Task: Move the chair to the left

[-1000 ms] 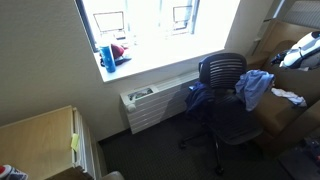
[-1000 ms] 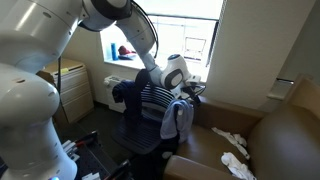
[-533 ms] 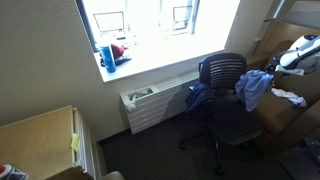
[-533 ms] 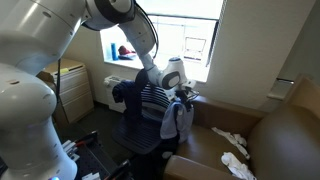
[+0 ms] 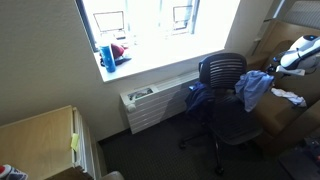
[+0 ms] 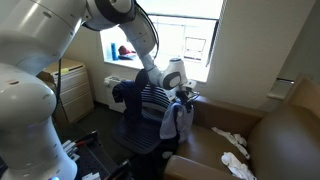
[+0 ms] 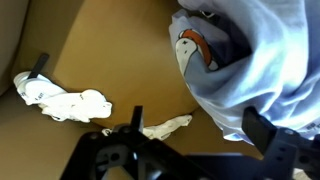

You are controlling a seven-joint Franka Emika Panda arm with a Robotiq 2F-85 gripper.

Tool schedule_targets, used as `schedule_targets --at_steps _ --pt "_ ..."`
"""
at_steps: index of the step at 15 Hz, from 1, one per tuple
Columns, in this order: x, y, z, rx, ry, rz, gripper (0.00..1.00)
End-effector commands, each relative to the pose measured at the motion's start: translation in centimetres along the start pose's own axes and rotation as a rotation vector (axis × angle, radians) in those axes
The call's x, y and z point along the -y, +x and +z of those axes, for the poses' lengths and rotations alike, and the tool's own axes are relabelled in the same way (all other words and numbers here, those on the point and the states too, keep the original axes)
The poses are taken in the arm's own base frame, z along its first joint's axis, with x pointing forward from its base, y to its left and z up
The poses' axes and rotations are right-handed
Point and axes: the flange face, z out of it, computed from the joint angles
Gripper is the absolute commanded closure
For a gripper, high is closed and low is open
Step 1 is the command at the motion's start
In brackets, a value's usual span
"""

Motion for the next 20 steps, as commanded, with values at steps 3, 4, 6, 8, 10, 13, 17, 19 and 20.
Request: schedule_targets --at_steps 3,4,6,8,10,13,17,19,20 --pt "-1.5 -0.3 1.5 0.018 -0.054 -0.042 0.00" --pt "-1.9 -0.4 1.9 0.022 -0.066 -0.048 0.00" --pt "-2.2 -0.5 2.3 0.025 -0.073 -0.051 0.00" --pt "-2.1 -0.5 2.2 0.025 -0.073 -0.053 0.00" --pt "-1.1 -1.3 2.3 0.063 -0.056 -0.060 0.00" --pt "1.3 -2.5 1.6 0.218 0.005 -0.036 0.00" --pt "2.5 -2.9 1.2 0.366 0.025 0.002 0.00" --pt "3.3 -3.5 1.2 0.429 0.024 0.005 0.00" --pt "3.8 -3.7 1.2 0.451 0.021 -0.002 0.00"
